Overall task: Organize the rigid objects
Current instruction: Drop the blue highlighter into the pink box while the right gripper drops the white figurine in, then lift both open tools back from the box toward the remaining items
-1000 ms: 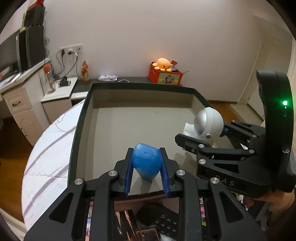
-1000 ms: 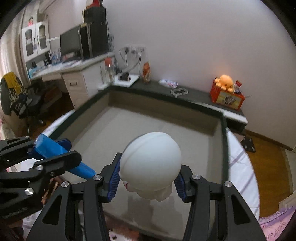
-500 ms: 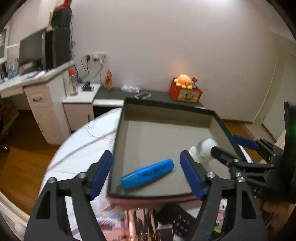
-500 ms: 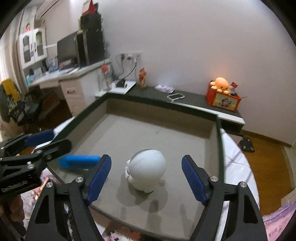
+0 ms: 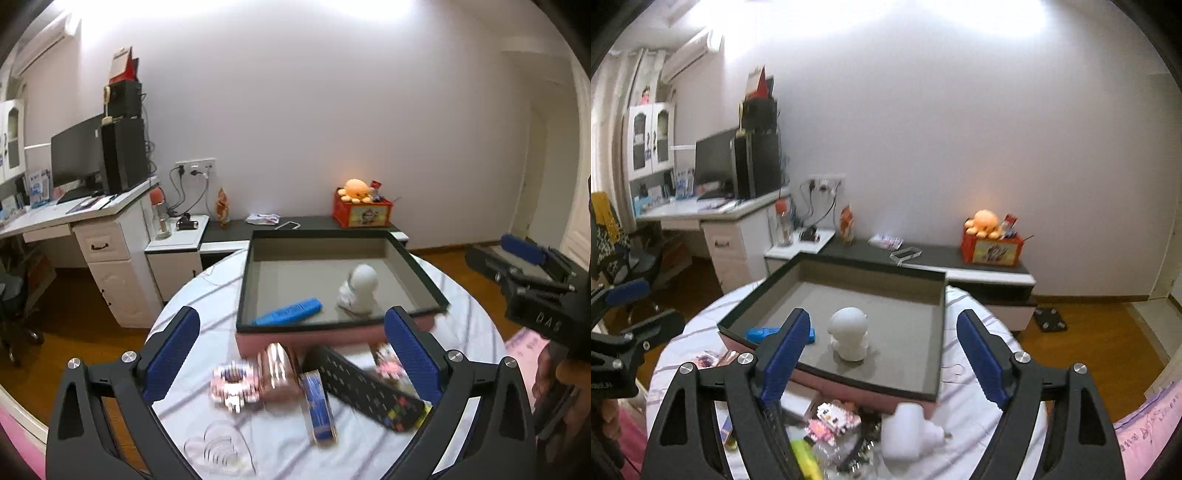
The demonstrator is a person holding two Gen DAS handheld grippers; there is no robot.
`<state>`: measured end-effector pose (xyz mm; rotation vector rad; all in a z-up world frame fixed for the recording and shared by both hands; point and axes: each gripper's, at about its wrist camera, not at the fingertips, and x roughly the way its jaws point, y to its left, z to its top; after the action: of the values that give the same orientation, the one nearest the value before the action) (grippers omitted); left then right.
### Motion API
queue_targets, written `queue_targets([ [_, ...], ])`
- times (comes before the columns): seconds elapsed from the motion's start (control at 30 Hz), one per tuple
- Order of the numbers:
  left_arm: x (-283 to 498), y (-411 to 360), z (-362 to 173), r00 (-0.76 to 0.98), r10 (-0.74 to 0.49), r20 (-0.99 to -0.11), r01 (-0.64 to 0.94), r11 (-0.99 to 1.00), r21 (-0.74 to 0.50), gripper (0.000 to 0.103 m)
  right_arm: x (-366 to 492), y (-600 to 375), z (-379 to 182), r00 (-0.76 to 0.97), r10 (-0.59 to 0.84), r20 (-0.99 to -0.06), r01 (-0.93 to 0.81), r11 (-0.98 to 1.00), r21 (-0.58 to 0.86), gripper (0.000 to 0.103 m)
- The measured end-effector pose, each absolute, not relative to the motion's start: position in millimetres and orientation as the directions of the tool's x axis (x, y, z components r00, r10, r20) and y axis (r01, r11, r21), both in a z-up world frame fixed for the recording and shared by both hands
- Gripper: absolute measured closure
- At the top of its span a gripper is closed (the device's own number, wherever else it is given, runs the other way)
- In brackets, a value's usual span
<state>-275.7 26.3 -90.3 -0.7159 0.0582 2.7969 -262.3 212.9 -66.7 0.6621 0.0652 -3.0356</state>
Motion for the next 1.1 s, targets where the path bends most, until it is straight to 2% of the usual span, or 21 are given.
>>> queue_targets([
  [0.4,-207.7,17.3,-57.6,-0.925,0.154,-0.348,-0.176,-0.984,0.033,0.000,-180.6,210.6,-44.3,-0.957,0.015,-0.289,-0.009,-1.000,-0.020,0.015],
  [0.6,-193.9,10.3,-55.7,-0.927,0.127,-0.352,-0.151,-0.988,0.041,0.000,-160.6,210.5,-44.4,-0.958,0.030,-0.286,-0.022,-0.999,-0.032,0.012],
  [0.7,-186.0,4.5,-55.5,-0.929,0.132,-0.346,-0.148,-0.989,0.018,0.000,-152.3,210.8,-44.3,-0.958,0.042,-0.283,-0.033,-0.999,-0.037,0.000],
  [0.93,-183.1,1.1,-59.0,-0.925,0.131,-0.357,-0.147,-0.989,0.018,0.000,-141.7,212.0,-43.6,-0.962,0.054,-0.269,-0.041,-0.998,-0.053,0.000],
  [1.1,-188.8,1.7,-68.9,-0.913,0.119,-0.389,-0.141,-0.990,0.029,0.000,-143.6,218.9,-52.4,-0.952,0.065,-0.298,-0.055,-0.998,-0.042,0.000],
])
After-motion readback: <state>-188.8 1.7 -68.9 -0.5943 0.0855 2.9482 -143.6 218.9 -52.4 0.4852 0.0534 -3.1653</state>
